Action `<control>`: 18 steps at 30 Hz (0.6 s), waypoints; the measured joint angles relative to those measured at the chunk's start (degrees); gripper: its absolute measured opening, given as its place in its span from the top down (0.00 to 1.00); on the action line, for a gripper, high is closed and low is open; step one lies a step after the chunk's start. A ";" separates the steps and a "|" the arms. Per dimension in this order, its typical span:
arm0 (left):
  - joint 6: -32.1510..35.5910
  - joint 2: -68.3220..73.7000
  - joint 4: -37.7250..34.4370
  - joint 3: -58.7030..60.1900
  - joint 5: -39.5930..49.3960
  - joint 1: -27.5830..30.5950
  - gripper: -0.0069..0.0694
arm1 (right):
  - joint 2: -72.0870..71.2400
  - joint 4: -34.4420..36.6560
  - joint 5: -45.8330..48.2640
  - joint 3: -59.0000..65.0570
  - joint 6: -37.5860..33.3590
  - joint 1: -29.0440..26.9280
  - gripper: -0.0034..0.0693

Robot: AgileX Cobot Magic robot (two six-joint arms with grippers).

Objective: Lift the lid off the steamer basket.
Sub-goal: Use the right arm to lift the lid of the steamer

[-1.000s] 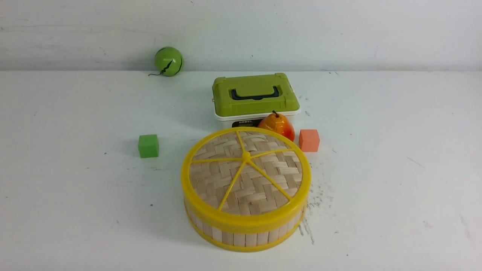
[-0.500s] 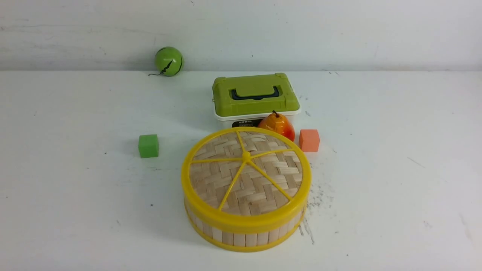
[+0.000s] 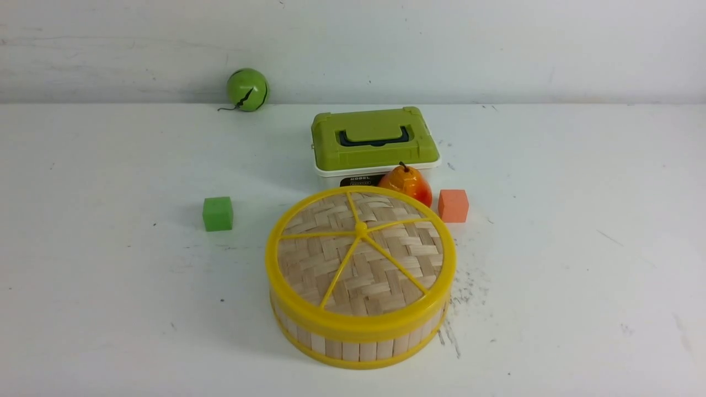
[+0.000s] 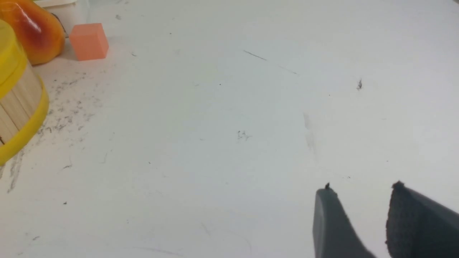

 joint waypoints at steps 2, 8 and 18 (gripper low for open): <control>0.00 0.00 0.00 0.00 0.00 0.00 0.60 | 0.00 0.00 0.00 0.00 0.00 0.00 0.62; 0.00 0.00 0.00 0.00 0.00 0.00 0.60 | 0.00 12.06 -0.45 0.00 6.23 0.00 0.63; 0.00 0.00 0.00 0.00 0.00 0.00 0.60 | 0.00 43.54 -2.44 0.50 22.70 0.00 0.63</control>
